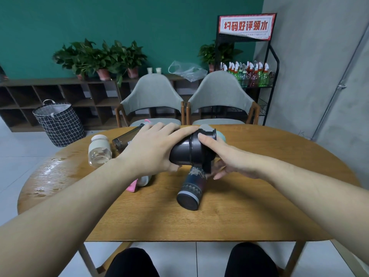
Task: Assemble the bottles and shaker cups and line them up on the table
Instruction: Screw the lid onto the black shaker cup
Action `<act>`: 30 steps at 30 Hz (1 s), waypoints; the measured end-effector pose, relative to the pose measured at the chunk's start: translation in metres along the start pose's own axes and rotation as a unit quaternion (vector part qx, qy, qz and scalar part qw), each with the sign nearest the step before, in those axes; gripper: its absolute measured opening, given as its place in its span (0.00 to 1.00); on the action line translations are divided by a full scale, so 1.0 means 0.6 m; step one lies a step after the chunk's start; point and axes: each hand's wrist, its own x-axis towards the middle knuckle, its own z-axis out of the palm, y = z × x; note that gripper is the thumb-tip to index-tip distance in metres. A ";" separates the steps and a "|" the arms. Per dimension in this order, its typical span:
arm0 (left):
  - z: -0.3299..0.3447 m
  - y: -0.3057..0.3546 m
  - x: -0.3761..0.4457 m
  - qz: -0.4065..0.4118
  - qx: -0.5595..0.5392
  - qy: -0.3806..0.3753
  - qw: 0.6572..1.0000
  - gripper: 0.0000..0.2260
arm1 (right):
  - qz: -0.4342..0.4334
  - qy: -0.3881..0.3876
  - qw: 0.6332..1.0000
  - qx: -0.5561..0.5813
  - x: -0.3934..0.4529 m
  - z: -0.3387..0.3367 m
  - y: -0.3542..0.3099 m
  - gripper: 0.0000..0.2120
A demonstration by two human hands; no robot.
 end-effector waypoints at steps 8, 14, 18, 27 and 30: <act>-0.004 -0.005 0.007 -0.065 -0.224 -0.109 0.966 0.47 | -0.245 0.097 0.949 -0.173 -0.004 -0.002 0.006 0.38; 0.013 0.009 0.000 -0.031 -0.047 -0.022 0.998 0.46 | -0.185 0.089 0.977 -0.056 0.003 0.011 0.003 0.25; 0.018 0.020 -0.001 0.044 0.078 0.087 0.992 0.36 | 0.030 -0.003 0.977 0.210 0.001 0.016 -0.013 0.21; 0.002 -0.001 0.010 -0.114 -0.276 -0.048 0.953 0.45 | -0.162 0.050 0.985 0.015 -0.008 -0.005 0.006 0.36; -0.002 -0.005 0.015 -0.110 -0.341 -0.093 0.929 0.45 | -0.199 0.078 0.975 -0.059 -0.009 -0.012 0.008 0.34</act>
